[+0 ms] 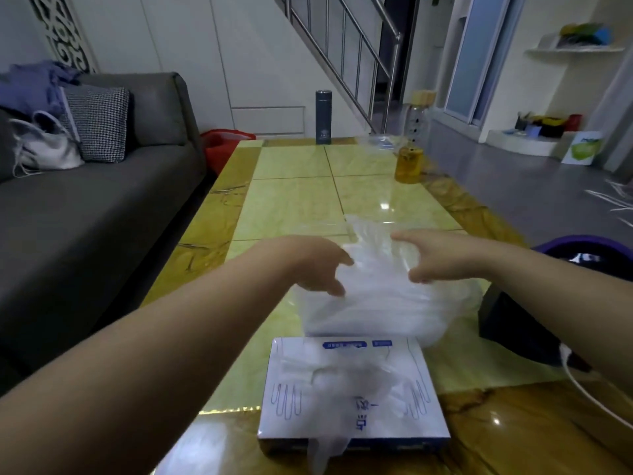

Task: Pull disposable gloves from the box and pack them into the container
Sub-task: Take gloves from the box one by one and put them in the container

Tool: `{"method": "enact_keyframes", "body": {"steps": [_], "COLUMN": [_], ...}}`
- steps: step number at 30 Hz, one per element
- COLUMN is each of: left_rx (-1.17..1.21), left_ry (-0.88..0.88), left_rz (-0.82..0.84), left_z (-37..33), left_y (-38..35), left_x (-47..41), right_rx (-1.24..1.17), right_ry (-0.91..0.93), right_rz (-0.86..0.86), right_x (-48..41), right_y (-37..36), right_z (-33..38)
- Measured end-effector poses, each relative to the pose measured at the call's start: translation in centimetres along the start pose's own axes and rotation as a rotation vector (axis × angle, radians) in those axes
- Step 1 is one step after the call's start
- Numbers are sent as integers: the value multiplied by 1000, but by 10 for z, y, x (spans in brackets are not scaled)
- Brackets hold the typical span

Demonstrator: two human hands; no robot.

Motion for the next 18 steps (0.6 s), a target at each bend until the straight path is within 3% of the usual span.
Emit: {"method": "enact_keyframes", "body": {"steps": [4,7,9,11,14,18], "left_rx": [-131,-158,-157,-169,-173,-184], "left_ry": [69,57,53,54,48,121], "left_rz": [191,241,256,281,320,411], "left_z": [0,-2,-1,-1,-4,4], "left_y": [-17,-24,-28,-34,-42,-57], "left_x": [-32,-43,-51,-56,-63,-72], "right_rx": [253,607,603,463,290,366], "right_ry": [-117,-61,58,83,-35,-112], "right_rz": [69,-247,-329,-102,270,355], "right_x": [-1,8,4,-14,-39,-52], "right_y": [-7,15,14,-8,-43,-55], "right_z": [-2,22,34,31,8,-14]}}
Point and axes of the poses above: each hand's wrist, its own x-axis away from the middle knuckle, its own y-axis out of the back of the hand, z = x × y, the point moved 7 cm from there along -x, towards the middle knuckle, and after that the axes turned 9 degrees about z, right-handed, at the moved point
